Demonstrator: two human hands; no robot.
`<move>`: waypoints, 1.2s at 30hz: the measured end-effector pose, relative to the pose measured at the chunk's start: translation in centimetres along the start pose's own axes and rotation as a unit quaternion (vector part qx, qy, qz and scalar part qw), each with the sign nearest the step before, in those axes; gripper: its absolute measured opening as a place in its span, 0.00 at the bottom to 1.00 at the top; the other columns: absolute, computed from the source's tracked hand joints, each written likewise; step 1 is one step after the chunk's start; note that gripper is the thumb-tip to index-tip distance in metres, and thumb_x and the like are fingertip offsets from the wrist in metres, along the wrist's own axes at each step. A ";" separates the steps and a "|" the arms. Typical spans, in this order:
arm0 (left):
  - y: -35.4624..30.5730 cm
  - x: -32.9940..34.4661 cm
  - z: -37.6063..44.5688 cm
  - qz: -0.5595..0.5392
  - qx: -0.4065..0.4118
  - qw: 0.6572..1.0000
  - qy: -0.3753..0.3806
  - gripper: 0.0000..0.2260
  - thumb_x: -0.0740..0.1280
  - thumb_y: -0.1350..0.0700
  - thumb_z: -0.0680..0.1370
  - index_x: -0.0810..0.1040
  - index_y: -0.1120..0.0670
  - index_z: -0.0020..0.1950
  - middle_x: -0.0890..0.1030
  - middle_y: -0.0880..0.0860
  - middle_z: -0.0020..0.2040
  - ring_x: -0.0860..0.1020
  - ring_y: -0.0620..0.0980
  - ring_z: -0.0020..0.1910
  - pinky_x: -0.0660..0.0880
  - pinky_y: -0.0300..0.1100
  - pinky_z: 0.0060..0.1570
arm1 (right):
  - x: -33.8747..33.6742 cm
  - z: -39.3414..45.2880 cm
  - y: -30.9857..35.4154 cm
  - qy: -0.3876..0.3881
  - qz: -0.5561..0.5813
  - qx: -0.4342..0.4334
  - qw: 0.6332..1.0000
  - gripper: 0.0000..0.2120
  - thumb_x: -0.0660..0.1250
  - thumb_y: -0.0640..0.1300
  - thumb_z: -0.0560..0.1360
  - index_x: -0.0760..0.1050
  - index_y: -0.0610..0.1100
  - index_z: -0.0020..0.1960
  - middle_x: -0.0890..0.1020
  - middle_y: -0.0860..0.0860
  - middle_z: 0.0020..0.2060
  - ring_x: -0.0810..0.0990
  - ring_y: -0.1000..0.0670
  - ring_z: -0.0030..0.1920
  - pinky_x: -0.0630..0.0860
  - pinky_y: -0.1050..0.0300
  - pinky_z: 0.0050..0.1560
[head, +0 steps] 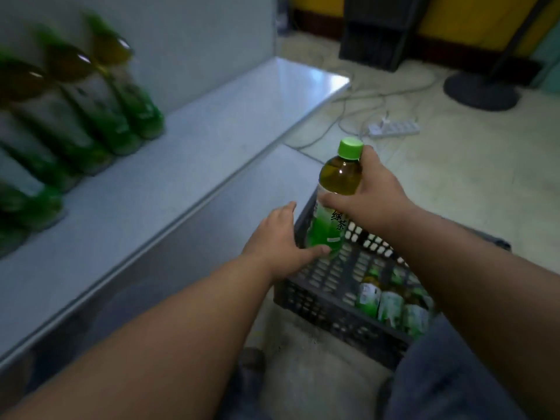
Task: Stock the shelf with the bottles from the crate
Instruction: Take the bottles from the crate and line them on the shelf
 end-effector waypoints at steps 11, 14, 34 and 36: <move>9.4 -16.9 -8.2 -0.027 -0.089 0.985 -0.143 0.54 0.72 0.27 0.59 0.59 0.49 0.78 0.66 0.51 0.76 0.67 0.52 0.71 0.69 0.49 0.65 | 8.9 -0.7 21.6 0.083 0.036 -0.174 0.981 0.30 0.81 0.52 0.63 0.69 0.54 0.59 0.80 0.57 0.50 0.80 0.56 0.49 0.79 0.56 0.47; 13.2 -17.3 -8.8 0.010 -0.123 0.982 -0.146 0.58 0.67 0.22 0.58 0.56 0.50 0.79 0.62 0.53 0.78 0.62 0.52 0.75 0.63 0.48 0.70 | 12.1 0.7 23.6 0.095 0.039 -0.202 0.974 0.29 0.81 0.52 0.63 0.67 0.57 0.56 0.79 0.60 0.46 0.78 0.61 0.45 0.73 0.65 0.39; 19.1 -14.3 -11.2 0.172 -0.337 0.915 -0.143 0.44 0.44 0.28 0.76 0.38 0.58 0.79 0.36 0.59 0.80 0.34 0.54 0.78 0.35 0.49 0.75 | 25.6 3.0 20.9 0.198 -0.140 -0.203 0.949 0.22 0.72 0.50 0.74 0.71 0.48 0.65 0.81 0.49 0.54 0.80 0.48 0.51 0.74 0.56 0.46; 19.5 -14.1 -11.0 0.172 -0.334 0.915 -0.144 0.45 0.44 0.28 0.76 0.37 0.58 0.79 0.36 0.59 0.80 0.34 0.54 0.78 0.34 0.49 0.74 | 26.7 3.2 20.8 0.185 -0.135 -0.212 0.950 0.20 0.71 0.51 0.75 0.71 0.47 0.64 0.82 0.48 0.53 0.80 0.47 0.51 0.74 0.56 0.45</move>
Point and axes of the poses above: each hand's wrist, its own z-axis towards the middle knuckle, its own x-axis out of the palm, y = z × x, the point moved 3 cm from there along z, towards the middle knuckle
